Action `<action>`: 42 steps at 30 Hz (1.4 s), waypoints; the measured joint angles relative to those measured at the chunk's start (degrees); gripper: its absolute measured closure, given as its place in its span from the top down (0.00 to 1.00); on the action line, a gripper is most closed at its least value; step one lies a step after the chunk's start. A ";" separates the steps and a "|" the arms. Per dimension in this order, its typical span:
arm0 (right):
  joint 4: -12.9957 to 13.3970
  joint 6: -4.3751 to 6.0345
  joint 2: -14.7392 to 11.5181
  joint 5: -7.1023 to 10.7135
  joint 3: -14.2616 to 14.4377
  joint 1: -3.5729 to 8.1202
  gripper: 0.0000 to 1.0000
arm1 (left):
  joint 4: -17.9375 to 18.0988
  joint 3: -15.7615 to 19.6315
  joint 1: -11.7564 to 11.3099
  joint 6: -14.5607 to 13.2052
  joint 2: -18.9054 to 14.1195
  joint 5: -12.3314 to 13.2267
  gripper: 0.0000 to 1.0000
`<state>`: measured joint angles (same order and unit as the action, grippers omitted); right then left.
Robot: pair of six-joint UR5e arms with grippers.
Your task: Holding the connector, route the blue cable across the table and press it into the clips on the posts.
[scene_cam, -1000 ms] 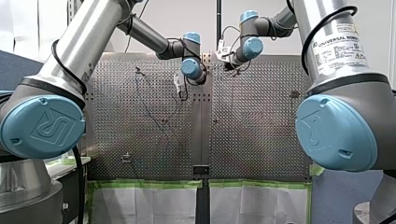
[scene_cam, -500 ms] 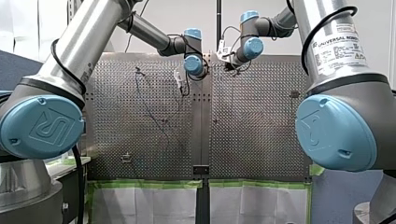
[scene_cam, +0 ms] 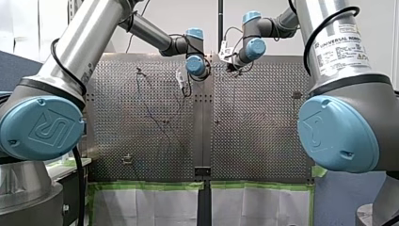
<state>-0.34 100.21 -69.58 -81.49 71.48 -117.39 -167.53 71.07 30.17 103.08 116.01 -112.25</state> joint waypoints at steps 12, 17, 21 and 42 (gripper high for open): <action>-0.01 0.00 0.00 0.00 0.01 0.01 0.00 | -1.08 0.01 0.15 0.15 -0.06 -1.33 0.74; 0.00 0.00 0.00 0.00 0.00 0.01 0.00 | -1.84 0.01 0.16 0.07 -0.24 -2.31 0.92; 0.01 0.00 0.00 0.00 -0.02 0.07 0.00 | -2.84 0.01 0.30 -0.07 -1.05 -3.55 0.74; 0.01 0.03 0.00 0.02 -0.02 0.18 0.00 | -2.96 0.01 1.38 -0.49 -2.15 -2.62 0.01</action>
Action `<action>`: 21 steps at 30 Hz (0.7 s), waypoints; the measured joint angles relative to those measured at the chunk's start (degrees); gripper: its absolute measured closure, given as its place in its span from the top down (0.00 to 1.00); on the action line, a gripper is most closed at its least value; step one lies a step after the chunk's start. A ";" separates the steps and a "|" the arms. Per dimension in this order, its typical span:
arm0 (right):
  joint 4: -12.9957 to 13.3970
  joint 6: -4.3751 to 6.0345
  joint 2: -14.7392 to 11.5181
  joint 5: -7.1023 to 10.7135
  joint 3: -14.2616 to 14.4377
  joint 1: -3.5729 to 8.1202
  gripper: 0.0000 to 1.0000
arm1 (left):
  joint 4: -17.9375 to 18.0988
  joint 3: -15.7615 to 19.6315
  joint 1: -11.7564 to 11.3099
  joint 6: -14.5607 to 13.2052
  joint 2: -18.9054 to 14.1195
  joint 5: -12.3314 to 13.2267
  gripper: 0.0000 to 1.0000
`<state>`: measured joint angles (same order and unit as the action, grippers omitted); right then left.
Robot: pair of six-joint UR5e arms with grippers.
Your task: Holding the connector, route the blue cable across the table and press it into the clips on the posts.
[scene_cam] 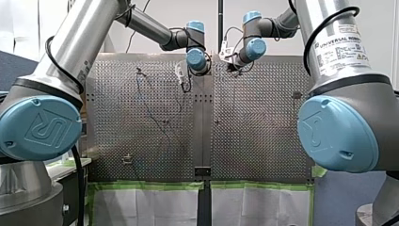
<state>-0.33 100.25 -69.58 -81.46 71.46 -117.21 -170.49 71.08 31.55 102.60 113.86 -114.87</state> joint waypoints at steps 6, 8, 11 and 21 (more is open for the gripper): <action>-0.02 0.05 0.00 0.06 0.02 0.00 0.00 | -0.49 0.00 0.09 0.07 -0.01 -0.04 0.01; -0.02 0.05 0.00 0.06 0.02 -0.08 0.00 | -0.80 0.04 0.13 0.09 -0.01 -0.05 0.01; -0.02 0.06 0.00 0.07 0.03 -0.15 0.00 | -1.26 0.40 0.23 0.12 -0.01 -0.10 0.01; -0.03 0.18 0.00 0.07 0.03 -0.08 0.00 | -1.57 1.41 0.29 0.50 -0.01 0.01 0.01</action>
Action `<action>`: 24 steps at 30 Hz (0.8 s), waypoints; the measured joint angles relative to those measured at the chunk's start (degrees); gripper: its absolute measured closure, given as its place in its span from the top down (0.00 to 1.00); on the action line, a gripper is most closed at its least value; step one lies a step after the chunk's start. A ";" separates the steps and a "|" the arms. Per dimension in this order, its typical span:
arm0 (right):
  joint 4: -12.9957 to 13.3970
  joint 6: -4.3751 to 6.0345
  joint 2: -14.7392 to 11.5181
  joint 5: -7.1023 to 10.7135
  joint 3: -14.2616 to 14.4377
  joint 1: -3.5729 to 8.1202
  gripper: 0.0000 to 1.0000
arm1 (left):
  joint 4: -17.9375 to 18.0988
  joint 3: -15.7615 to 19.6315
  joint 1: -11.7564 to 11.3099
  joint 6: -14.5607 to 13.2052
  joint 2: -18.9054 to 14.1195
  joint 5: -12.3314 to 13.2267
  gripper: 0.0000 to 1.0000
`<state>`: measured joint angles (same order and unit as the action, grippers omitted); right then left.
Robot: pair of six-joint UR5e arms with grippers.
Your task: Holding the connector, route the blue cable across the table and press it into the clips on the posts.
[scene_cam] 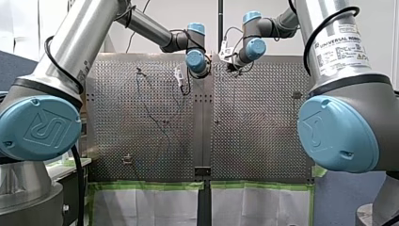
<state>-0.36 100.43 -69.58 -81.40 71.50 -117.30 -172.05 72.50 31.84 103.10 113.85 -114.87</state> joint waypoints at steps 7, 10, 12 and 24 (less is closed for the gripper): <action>-0.01 -0.04 0.00 0.00 0.00 0.04 0.00 | -0.04 0.01 0.00 0.32 -0.56 -0.10 0.57; 0.00 -0.04 0.00 0.00 -0.02 0.07 0.00 | -0.04 0.01 -0.01 0.52 -1.18 -0.12 0.57; 0.01 -0.04 0.00 0.00 -0.01 0.08 0.00 | -0.04 0.02 -0.01 0.49 -1.39 -0.13 0.57; 0.00 -0.04 0.01 0.00 -0.01 0.04 0.00 | -0.23 0.07 0.49 0.14 -1.74 -0.88 0.00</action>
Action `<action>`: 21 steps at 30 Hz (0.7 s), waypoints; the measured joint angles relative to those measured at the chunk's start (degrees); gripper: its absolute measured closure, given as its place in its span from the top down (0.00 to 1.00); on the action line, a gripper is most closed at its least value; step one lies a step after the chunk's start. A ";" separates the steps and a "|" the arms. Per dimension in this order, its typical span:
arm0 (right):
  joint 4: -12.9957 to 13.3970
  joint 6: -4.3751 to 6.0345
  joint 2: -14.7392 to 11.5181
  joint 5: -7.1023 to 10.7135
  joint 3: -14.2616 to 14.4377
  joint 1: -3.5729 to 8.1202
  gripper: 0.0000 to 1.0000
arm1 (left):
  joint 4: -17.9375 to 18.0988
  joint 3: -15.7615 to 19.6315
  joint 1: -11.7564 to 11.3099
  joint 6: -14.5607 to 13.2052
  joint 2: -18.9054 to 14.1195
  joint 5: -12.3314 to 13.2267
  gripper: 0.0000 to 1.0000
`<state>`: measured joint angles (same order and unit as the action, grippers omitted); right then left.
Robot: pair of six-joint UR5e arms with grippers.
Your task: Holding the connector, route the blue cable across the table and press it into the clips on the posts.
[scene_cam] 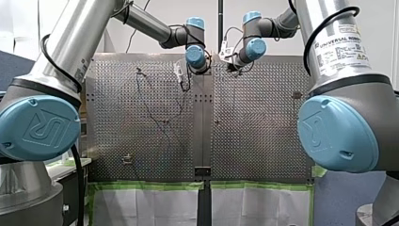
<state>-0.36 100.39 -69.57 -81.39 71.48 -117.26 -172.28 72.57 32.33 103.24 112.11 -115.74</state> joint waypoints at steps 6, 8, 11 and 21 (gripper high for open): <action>-0.06 0.07 0.00 0.00 0.01 -0.02 0.00 | -0.28 0.06 0.17 -0.03 -0.02 -0.20 0.00; -0.07 0.03 -0.01 0.00 0.07 -0.12 0.00 | -0.30 0.36 0.31 -0.07 -0.02 -0.23 0.00; -0.04 -0.10 -0.01 -0.02 0.57 -0.28 0.00 | 0.08 1.25 0.60 -0.11 -0.02 -0.26 0.00; 0.25 -0.17 0.08 -0.52 3.32 -0.47 0.00 | 4.45 5.90 1.30 0.15 -0.02 0.08 0.00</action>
<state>-0.11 100.21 -69.49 -81.91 74.80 -117.72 -167.83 78.47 33.63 103.39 112.09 -115.67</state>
